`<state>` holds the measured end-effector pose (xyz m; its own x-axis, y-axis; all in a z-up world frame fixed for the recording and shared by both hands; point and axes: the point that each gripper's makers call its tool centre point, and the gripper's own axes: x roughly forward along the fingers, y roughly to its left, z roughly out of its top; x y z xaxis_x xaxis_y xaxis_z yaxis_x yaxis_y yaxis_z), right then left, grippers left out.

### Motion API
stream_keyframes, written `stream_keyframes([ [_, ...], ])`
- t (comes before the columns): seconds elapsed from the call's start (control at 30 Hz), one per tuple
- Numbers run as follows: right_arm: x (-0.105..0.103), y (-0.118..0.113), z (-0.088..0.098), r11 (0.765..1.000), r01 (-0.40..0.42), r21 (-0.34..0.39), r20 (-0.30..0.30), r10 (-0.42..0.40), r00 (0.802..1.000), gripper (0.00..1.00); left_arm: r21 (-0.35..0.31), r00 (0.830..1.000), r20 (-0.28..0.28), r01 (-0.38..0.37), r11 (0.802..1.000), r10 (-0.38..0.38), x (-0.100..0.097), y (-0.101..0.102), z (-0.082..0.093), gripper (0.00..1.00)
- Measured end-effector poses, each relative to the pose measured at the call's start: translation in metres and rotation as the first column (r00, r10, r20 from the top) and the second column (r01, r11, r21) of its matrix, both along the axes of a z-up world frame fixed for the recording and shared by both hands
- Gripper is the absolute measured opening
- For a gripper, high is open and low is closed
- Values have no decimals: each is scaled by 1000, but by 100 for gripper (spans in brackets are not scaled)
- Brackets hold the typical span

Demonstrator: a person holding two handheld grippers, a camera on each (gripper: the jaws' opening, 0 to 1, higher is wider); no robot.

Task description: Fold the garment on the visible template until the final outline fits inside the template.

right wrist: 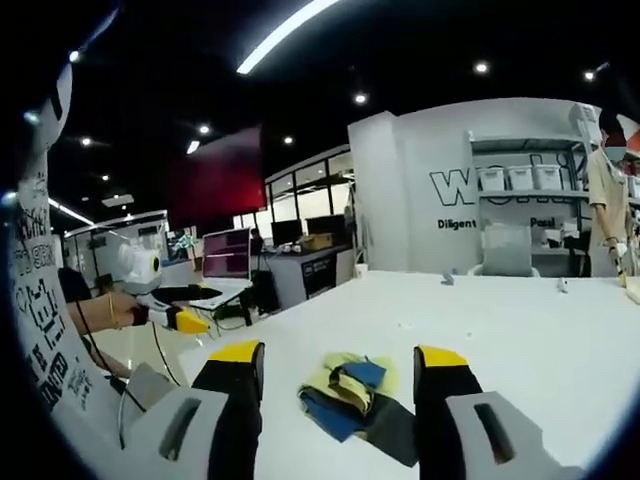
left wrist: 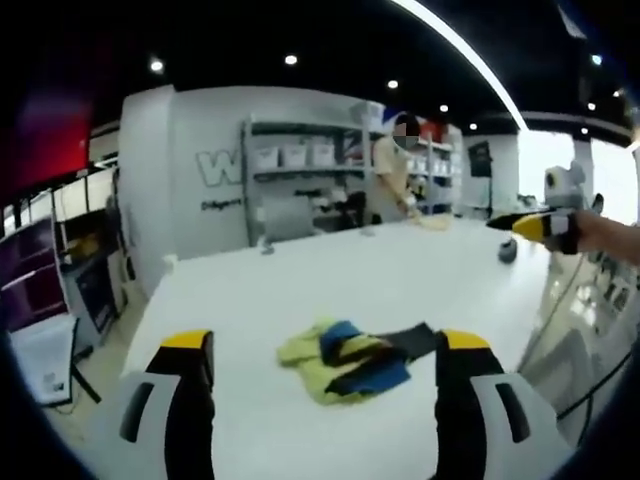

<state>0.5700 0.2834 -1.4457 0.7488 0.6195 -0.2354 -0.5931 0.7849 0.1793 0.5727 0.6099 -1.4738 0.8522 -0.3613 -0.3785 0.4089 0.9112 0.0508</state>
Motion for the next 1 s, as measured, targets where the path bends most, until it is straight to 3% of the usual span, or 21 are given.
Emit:
stream_keyframes([
  [0.23, 3, 0, -3, 1000, -12, -17, 2, 12, 1000, 54, 1, 1000, 18, 24, 1000, -24, 0, -3, 4, 84],
  [0.3, 4, -1, -8, 1000, -4, -23, -8, 4, 1000, 52, -24, 998, 66, 25, 999, -23, 2, -5, 10, 84],
  [0.37, 4, -1, -7, 999, 13, -34, -15, -14, 1000, 52, -56, 998, 59, 19, 998, -16, 2, -7, 12, 84],
  [0.53, 8, -4, -6, 997, 49, -56, 7, -49, 999, 46, -42, 998, 55, 14, 999, -11, 4, -5, 11, 84],
  [0.63, 12, -8, -1, 993, 97, -64, 30, -95, 995, 45, -56, 998, 60, 0, 998, 4, 6, -2, 13, 83],
  [0.87, 10, -5, -3, 995, 74, -70, 29, -73, 997, 43, -53, 996, 65, -57, 997, 61, 8, 10, 16, 74],
  [1.0, 9, -2, -3, 996, 57, -64, 29, -55, 998, 41, -106, 993, 73, -88, 990, 96, 9, 18, 22, 70],
])
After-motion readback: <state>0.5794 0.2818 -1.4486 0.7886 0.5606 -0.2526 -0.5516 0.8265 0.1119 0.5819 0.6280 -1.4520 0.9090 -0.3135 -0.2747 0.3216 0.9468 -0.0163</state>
